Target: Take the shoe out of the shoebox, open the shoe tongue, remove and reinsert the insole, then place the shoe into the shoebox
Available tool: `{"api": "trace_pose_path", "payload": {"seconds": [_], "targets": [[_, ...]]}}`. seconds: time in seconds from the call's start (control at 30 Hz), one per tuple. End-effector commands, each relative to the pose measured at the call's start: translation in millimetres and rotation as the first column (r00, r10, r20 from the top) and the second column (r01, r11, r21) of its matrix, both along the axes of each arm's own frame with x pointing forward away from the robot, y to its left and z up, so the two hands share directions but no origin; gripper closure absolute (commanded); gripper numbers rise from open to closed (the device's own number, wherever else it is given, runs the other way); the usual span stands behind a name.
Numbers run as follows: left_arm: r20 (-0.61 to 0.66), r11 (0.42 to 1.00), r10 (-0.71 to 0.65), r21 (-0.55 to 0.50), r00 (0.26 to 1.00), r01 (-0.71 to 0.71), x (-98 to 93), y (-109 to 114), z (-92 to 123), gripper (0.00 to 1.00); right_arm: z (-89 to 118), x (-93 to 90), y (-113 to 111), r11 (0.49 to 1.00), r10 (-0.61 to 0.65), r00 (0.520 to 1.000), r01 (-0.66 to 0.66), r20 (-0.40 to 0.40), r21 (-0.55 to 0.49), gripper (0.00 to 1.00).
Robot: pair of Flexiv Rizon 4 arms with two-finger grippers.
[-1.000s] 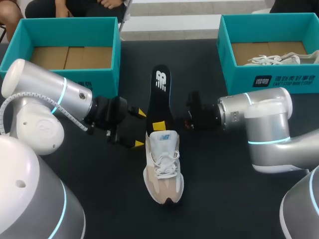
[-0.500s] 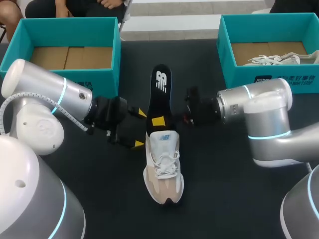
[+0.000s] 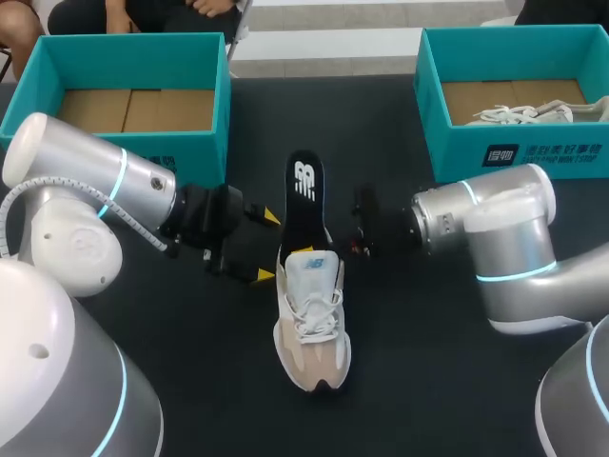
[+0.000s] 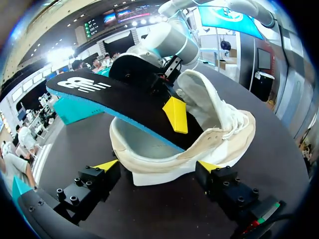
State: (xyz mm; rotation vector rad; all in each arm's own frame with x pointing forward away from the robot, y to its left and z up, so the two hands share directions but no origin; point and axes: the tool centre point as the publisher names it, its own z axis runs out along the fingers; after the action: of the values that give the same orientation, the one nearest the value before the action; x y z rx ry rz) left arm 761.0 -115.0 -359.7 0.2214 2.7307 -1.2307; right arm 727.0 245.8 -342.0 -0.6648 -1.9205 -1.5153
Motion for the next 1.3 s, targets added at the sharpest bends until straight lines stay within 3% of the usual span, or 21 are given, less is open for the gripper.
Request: {"api": "trace_pose_path", "payload": {"seconds": [0.03, 0.1, 0.13, 0.23, 0.3, 0.57, 0.77, 0.97, 1.2, 1.3], "targets": [[0.0, 1.0, 0.001, 0.005, 1.0, -0.001, -0.1, -0.9, 0.3, 0.0, -5.5, -1.8, 1.2, 1.0, -0.001, 1.0, 0.001, -0.004, -0.001, 1.0], [0.0, 1.0, 0.001, 0.005, 1.0, -0.001, -0.1, -0.9, 0.3, 0.0, -0.3, 0.9, 0.0, 1.0, -0.001, 1.0, 0.001, 0.006, -0.01, 1.0], [0.0, 1.0, 0.001, 0.005, 1.0, -0.001, -0.1, -0.9, 0.3, 0.0, 2.5, 2.5, -0.2, 1.0, 0.002, 1.0, -0.002, 0.011, -0.013, 0.91], [0.0, 1.0, 0.001, 0.005, 1.0, -0.001, -0.1, -0.9, 0.3, 0.0, 10.5, 6.0, -2.4, 1.0, 0.003, 0.999, -0.002, 0.033, -0.031, 0.75], [0.0, 1.0, 0.001, 0.005, 1.0, -0.001, -0.1, -0.9, 0.3, 0.0, 12.7, 7.1, -3.2, 0.999, 0.005, 0.999, -0.004, 0.035, -0.032, 0.73], [0.0, 1.0, 0.001, 0.005, 1.0, -0.001, -0.1, -0.9, 0.3, 0.0, 25.1, 17.9, -5.5, 0.997, 0.033, 0.998, -0.029, 0.062, -0.066, 0.74], [0.0, 1.0, 0.001, 0.005, 1.0, -0.001, -0.1, -0.9, 0.3, 0.0, 26.9, 25.2, -6.9, 0.988, 0.1, 0.995, -0.099, 0.005, -0.121, 0.79], [0.0, 1.0, 0.001, 0.005, 1.0, -0.001, -0.1, -0.9, 0.3, 0.0, 18.5, 29.0, -12.1, 0.98, 0.124, 0.991, -0.13, -0.043, -0.15, 1.0], [0.0, 1.0, 0.001, 0.005, 1.0, -0.001, -0.1, -0.9, 0.3, 0.0, 2.2, 23.4, -9.2, 0.969, 0.164, 0.977, -0.185, -0.136, -0.163, 1.0], [0.0, 1.0, 0.001, 0.005, 1.0, -0.001, -0.1, -0.9, 0.3, 0.0, -8.2, 8.5, -9.6, 0.963, 0.169, 0.965, -0.205, -0.199, -0.173, 1.0]]}}
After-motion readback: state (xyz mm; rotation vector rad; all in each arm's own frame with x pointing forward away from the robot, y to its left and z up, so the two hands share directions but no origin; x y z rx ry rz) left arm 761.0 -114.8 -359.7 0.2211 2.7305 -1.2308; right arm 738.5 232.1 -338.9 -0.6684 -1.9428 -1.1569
